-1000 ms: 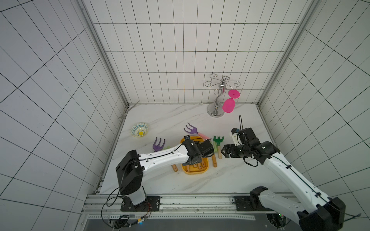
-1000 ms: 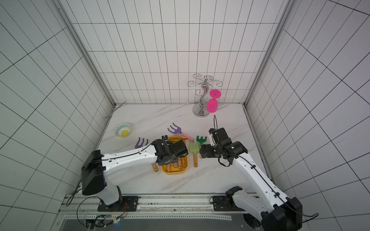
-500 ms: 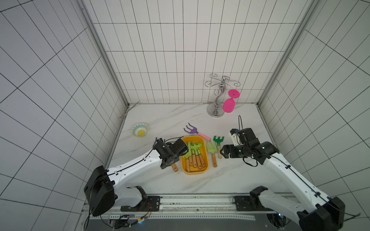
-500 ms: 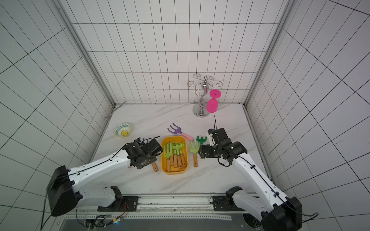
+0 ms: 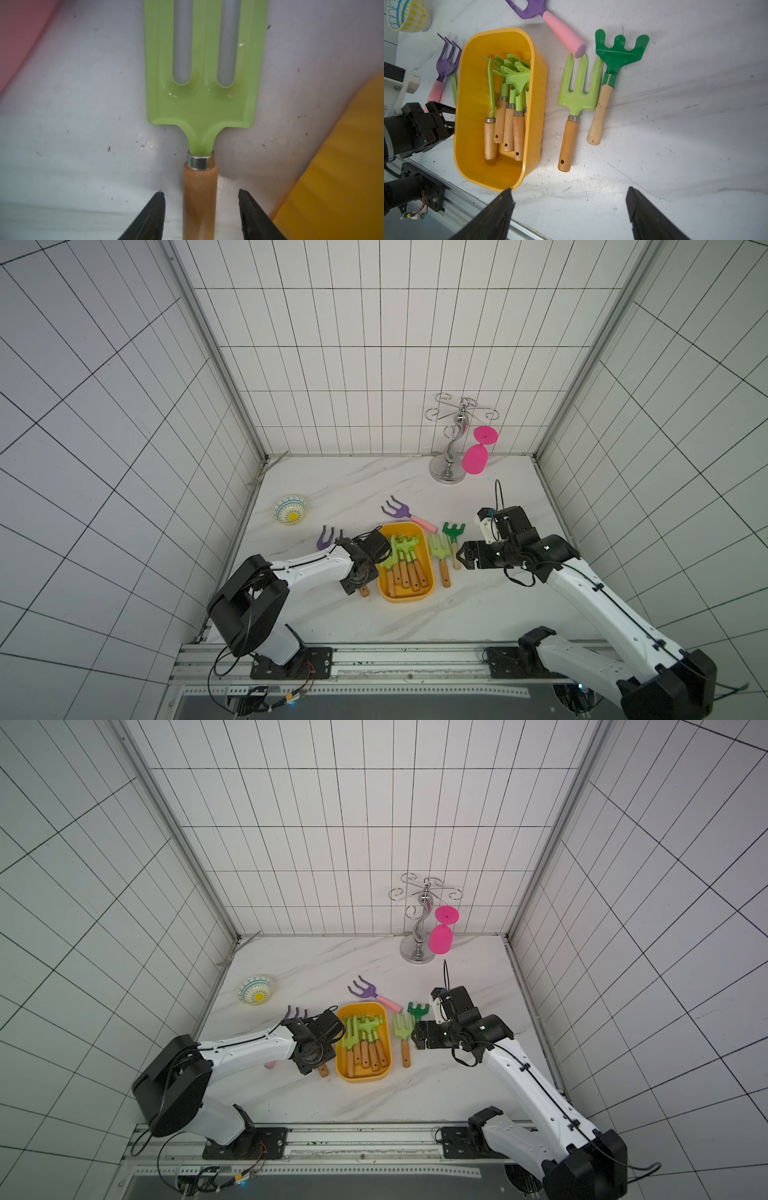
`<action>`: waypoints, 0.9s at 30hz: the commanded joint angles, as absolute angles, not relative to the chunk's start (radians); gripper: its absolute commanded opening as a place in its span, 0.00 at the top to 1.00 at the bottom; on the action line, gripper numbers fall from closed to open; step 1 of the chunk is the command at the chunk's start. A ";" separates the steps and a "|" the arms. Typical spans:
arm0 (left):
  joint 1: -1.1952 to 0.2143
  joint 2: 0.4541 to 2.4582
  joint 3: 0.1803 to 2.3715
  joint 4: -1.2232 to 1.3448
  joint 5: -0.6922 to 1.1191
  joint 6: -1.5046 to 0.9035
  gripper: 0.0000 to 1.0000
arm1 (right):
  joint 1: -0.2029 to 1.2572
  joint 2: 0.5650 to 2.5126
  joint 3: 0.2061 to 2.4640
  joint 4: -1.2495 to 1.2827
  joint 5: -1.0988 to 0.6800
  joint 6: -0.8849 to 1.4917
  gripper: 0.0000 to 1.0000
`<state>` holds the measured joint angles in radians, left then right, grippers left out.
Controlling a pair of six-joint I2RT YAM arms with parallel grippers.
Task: Put the rake into the storage box
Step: Pick up the rake at the center of the board.
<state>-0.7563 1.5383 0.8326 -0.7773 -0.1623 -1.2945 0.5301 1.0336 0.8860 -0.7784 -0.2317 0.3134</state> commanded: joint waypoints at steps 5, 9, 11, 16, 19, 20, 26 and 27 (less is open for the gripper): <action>-0.752 1.581 0.809 -0.726 -0.156 -1.264 0.52 | 0.535 1.020 0.854 -0.774 -0.250 0.305 0.12; -0.754 1.600 0.801 -0.746 -0.172 -1.256 0.68 | 0.535 1.023 0.854 -0.774 -0.246 0.305 0.12; -0.755 1.609 0.801 -0.753 -0.176 -1.251 0.75 | 0.535 1.025 0.854 -0.775 -0.247 0.305 0.12; -0.784 1.613 0.827 -0.796 -0.217 -1.240 0.90 | 0.535 1.033 0.852 -0.772 -0.250 0.307 0.13; -0.819 1.605 0.882 -0.881 -0.285 -1.234 0.95 | 0.535 1.034 0.852 -0.772 -0.247 0.307 0.12; -0.832 1.598 0.902 -0.916 -0.311 -1.235 0.97 | 0.535 1.034 0.852 -0.772 -0.247 0.307 0.13; -0.906 1.508 1.028 -1.133 -0.492 -1.273 0.98 | 0.535 1.042 0.853 -0.772 -0.250 0.307 0.13; -0.916 1.488 1.045 -1.162 -0.513 -1.282 0.99 | 0.535 1.044 0.852 -0.772 -0.246 0.307 0.13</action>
<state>-0.8989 1.5528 0.9901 -1.0294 -0.3817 -1.2541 0.5304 1.0382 0.8860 -0.7746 -0.2466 0.3134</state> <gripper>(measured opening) 0.250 0.873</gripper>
